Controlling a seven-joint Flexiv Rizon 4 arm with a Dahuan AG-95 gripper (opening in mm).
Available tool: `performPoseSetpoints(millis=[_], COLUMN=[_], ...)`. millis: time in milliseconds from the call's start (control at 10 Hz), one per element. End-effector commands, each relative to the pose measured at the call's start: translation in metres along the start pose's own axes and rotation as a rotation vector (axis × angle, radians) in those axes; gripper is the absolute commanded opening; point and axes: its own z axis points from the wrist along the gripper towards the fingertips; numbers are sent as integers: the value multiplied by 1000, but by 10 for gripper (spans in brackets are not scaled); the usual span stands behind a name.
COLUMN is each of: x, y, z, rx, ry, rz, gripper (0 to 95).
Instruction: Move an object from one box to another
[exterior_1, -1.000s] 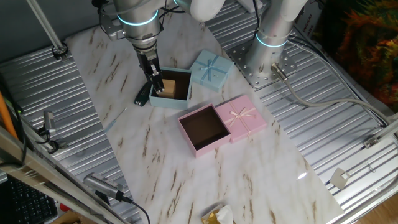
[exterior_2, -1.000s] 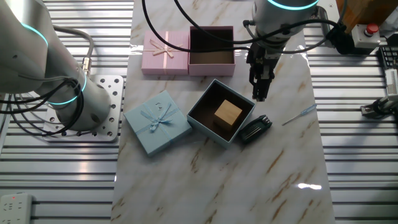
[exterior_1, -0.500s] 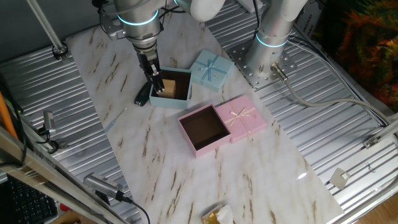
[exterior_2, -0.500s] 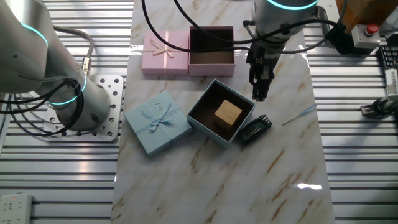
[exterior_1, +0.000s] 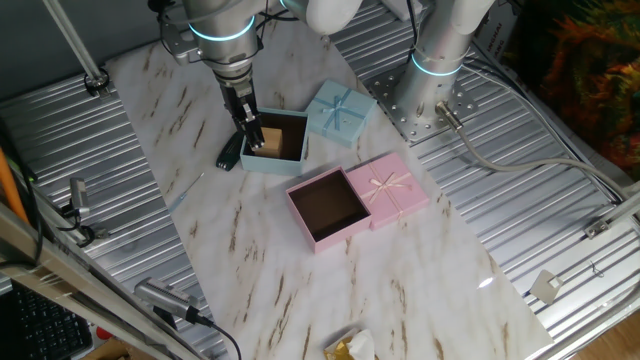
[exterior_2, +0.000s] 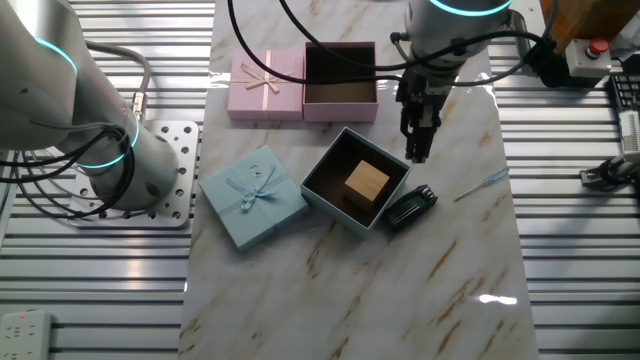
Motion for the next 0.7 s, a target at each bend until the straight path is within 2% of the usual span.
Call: performPoseSetpoints(millis=[100,200,300,700], x=[0,0,2,1], y=[0,0,-2,-4], z=[0,-2,-4,-7], rx=[-10,-57,-59,-34], ry=[-13,-8,-4,-4], rz=[76,94,91,89], gripper=[0,0,0,0])
